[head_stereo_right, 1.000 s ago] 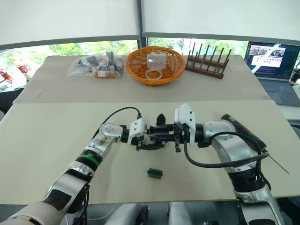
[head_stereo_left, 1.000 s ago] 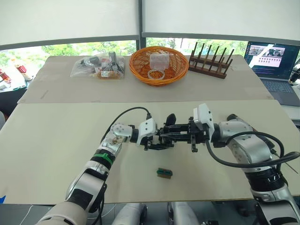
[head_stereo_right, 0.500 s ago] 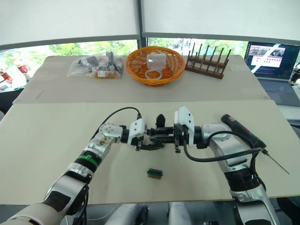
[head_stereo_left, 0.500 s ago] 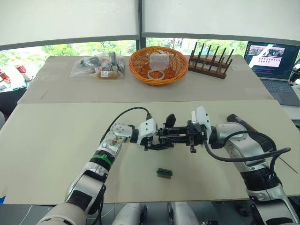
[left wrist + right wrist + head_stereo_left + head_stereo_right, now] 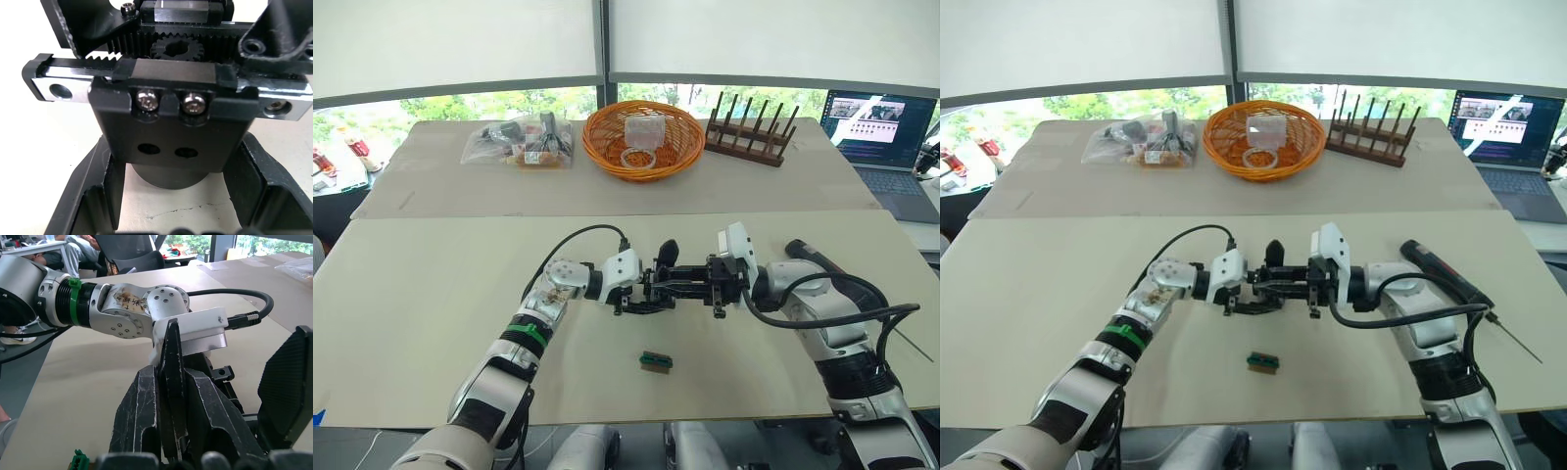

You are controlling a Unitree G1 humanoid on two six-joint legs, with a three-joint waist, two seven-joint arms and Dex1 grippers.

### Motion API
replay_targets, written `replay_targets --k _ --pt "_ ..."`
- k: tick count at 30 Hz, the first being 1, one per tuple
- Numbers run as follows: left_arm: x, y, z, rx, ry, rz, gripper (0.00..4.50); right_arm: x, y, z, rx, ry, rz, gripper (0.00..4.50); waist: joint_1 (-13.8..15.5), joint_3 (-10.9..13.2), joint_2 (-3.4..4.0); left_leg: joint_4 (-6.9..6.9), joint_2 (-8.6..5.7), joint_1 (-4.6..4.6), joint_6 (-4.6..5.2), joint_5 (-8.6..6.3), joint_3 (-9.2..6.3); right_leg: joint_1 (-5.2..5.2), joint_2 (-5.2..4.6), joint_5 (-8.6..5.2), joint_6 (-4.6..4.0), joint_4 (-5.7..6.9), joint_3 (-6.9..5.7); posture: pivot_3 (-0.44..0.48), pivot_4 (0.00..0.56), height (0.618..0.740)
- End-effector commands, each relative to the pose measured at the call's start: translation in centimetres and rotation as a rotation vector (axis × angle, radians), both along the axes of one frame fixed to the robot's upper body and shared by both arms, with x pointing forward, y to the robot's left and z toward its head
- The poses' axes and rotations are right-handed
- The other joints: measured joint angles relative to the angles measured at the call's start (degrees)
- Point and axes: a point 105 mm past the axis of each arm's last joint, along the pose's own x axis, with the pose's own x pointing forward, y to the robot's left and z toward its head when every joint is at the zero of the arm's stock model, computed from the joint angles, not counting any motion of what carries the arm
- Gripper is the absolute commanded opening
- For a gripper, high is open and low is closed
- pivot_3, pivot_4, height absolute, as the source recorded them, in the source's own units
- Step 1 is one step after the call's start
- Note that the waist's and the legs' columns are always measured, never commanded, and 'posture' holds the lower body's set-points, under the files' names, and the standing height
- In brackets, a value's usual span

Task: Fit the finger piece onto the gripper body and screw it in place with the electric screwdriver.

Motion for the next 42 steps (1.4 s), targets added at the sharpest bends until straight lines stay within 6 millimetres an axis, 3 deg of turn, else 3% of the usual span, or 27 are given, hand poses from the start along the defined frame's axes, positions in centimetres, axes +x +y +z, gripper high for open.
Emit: replay_targets --k 1,13,19,25,29,37,42 --pt "-0.1 0.1 0.7 -0.009 -0.028 -0.011 2.28 0.7 -0.7 -2.7 -0.068 0.101 -0.074 0.33 0.0 0.0 0.0 0.0 0.0 0.0 0.0 0.0 0.0 0.0 0.0 0.0 0.0 0.0 0.0 0.0 0.15 0.74" --pt "0.1 -0.3 1.0 -0.028 -0.025 0.0 2.28 0.0 -0.1 -3.4 -0.137 0.046 0.013 0.33 0.0 0.0 0.01 0.0 0.0 0.02 0.0 0.0 0.0 0.01 0.03 0.0 0.0 0.0 -0.01 0.0 0.15 0.74" --pt "0.2 -0.2 0.9 -0.03 -0.021 0.008 2.28 0.0 0.5 -3.1 -0.06 0.195 -0.003 0.33 0.0 -0.1 0.01 -0.01 0.01 0.03 0.0 0.0 0.0 0.03 0.0 0.0 0.0 0.0 0.01 0.0 0.15 0.74" --pt "0.2 0.0 0.9 -0.03 -0.018 0.019 2.28 0.3 -1.2 -5.1 -0.161 0.136 -0.043 0.33 0.0 -0.4 0.03 -0.03 0.01 0.06 0.01 -0.01 0.0 0.04 0.01 0.0 0.0 0.0 0.01 0.0 0.15 0.74" --pt "0.2 0.2 0.8 -0.027 -0.017 0.025 2.28 -0.5 -2.2 -5.8 -0.187 0.065 -0.01 0.33 0.0 -0.6 0.03 -0.12 0.01 0.37 0.22 -0.14 0.0 0.38 0.05 -0.02 0.03 -0.06 -0.01 0.0 0.15 0.74" --pt "0.5 0.0 0.8 -0.023 -0.016 0.03 2.28 -1.5 0.3 -6.0 -0.226 0.242 0.109 0.33 0.0 -0.6 0.07 -0.15 0.03 0.84 0.54 -0.45 0.0 0.86 0.12 -0.08 0.09 -0.19 -0.01 0.0 0.15 0.74" --pt "0.8 -0.1 0.9 -0.023 -0.022 0.036 2.28 -0.4 -0.9 -7.2 -0.249 0.291 0.031 0.33 0.0 -0.9 0.05 -0.15 0.1 0.96 0.59 -0.57 0.0 0.98 0.11 -0.08 0.09 -0.28 0.0 0.0 0.15 0.74"
